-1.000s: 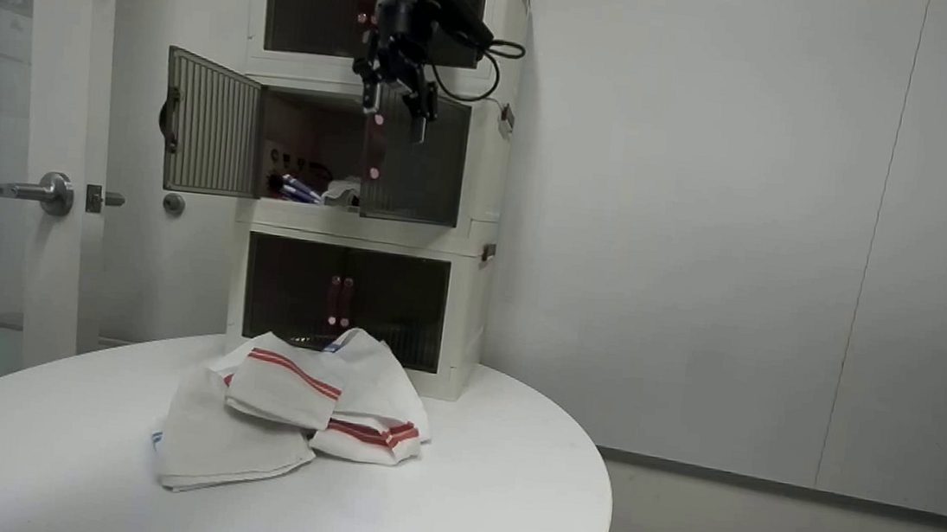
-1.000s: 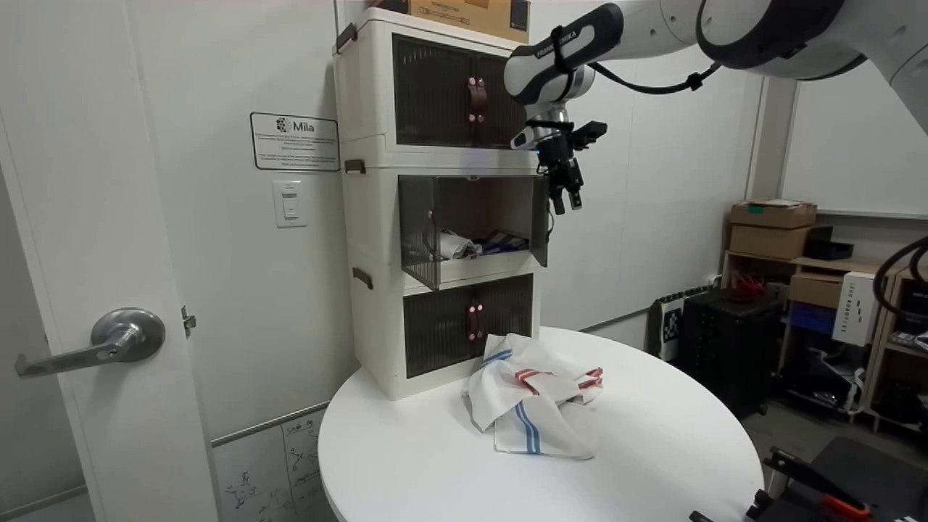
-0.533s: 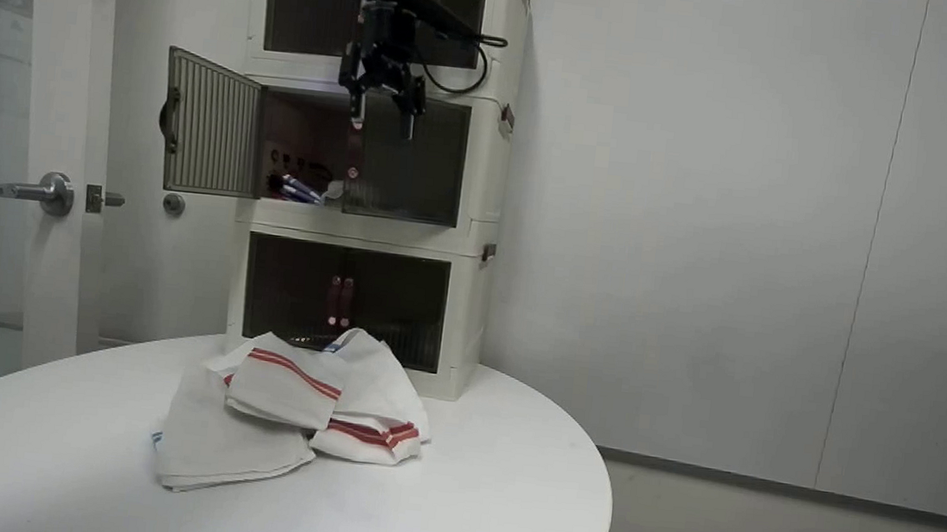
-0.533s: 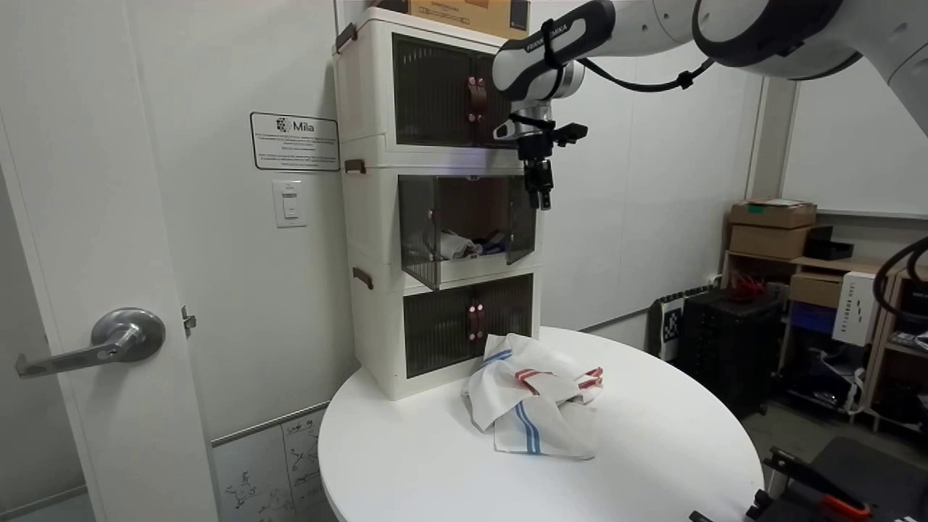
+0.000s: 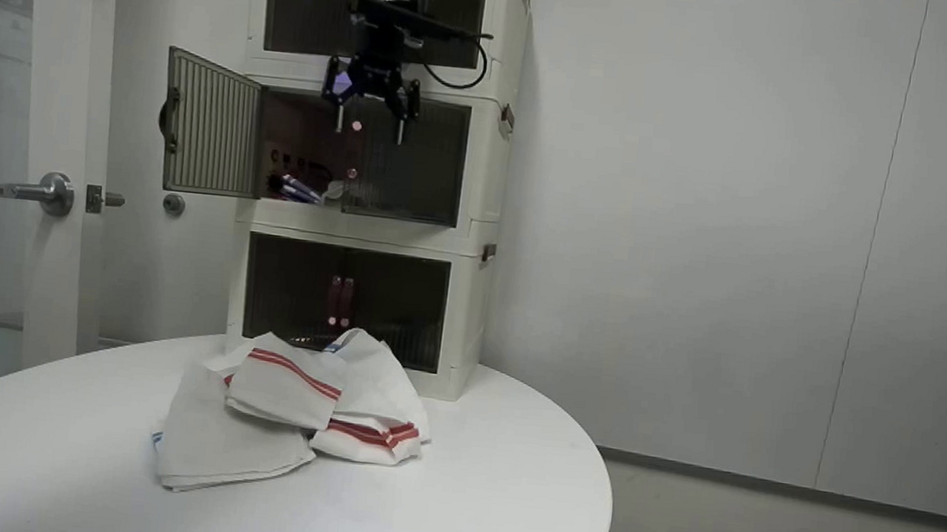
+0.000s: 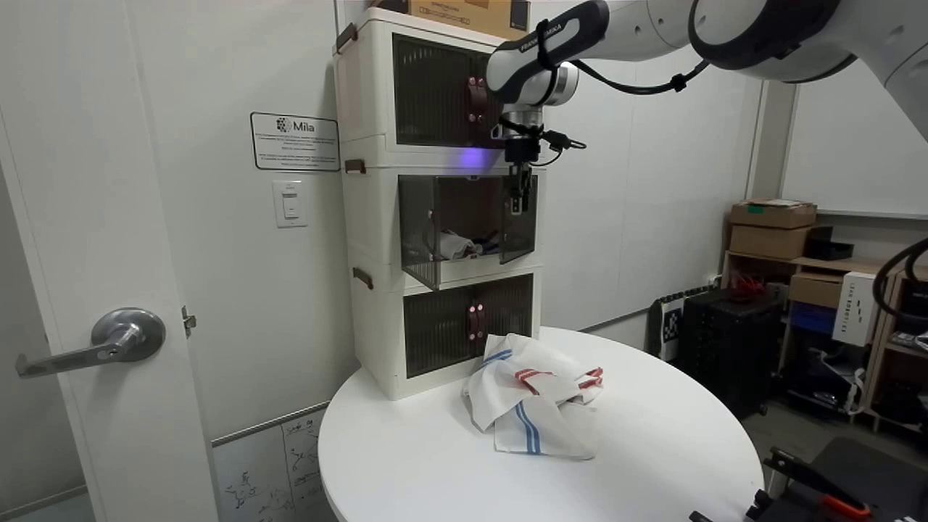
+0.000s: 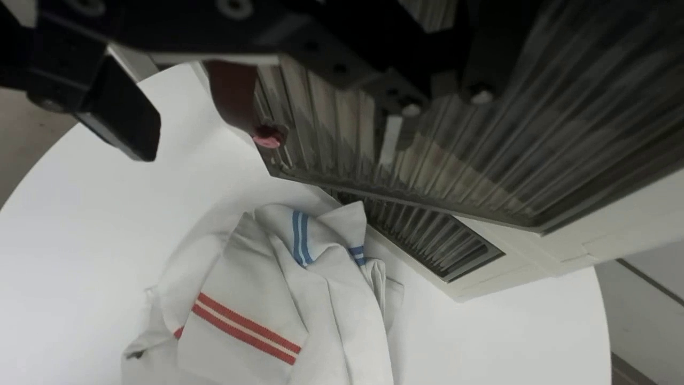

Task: Close the door the middle compartment

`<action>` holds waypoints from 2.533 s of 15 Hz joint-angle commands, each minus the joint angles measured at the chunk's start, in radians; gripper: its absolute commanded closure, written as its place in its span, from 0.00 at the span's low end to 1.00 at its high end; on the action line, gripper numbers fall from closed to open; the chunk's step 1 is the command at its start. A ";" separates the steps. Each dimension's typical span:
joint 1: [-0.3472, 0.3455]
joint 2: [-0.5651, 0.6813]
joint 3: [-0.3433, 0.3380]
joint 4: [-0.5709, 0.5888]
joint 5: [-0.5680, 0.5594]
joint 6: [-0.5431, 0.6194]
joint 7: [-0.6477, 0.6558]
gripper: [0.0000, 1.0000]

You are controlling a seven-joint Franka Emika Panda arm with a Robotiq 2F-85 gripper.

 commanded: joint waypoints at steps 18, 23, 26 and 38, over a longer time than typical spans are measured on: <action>-0.006 -0.053 0.028 -0.184 0.156 0.545 0.529 0.00; -0.004 -0.097 0.031 -0.250 0.151 0.604 0.535 0.00; -0.002 -0.148 0.021 -0.297 0.130 0.537 0.533 0.00; -0.017 -0.539 -0.052 -0.727 0.085 0.115 0.583 0.00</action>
